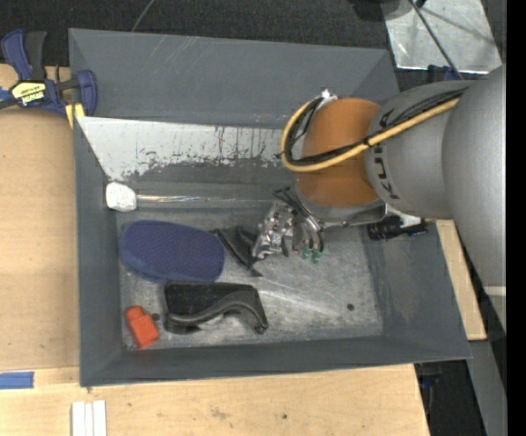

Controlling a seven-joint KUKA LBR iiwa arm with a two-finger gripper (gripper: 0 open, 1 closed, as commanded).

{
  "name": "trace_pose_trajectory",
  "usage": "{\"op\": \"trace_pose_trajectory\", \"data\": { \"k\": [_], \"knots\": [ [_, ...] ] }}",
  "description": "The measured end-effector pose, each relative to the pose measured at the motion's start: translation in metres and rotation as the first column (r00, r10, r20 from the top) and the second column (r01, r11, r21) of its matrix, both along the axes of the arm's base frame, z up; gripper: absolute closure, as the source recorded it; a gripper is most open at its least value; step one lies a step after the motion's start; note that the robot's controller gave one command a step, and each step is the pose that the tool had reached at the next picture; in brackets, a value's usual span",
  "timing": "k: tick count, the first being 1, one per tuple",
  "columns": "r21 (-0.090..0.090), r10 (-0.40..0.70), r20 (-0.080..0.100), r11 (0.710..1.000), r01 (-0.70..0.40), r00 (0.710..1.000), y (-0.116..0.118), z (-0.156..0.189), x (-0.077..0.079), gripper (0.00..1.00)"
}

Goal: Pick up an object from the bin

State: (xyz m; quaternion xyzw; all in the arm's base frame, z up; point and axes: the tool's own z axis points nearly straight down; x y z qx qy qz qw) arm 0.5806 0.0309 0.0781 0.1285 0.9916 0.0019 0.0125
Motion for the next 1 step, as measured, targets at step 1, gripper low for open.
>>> {"op": "trace_pose_trajectory", "data": {
  "k": [1],
  "knots": [
    [0.0, 0.01, -0.013, 1.0, -0.01, 1.0, 0.0102, 0.1269, 0.0014, 1.0]
  ]
}}
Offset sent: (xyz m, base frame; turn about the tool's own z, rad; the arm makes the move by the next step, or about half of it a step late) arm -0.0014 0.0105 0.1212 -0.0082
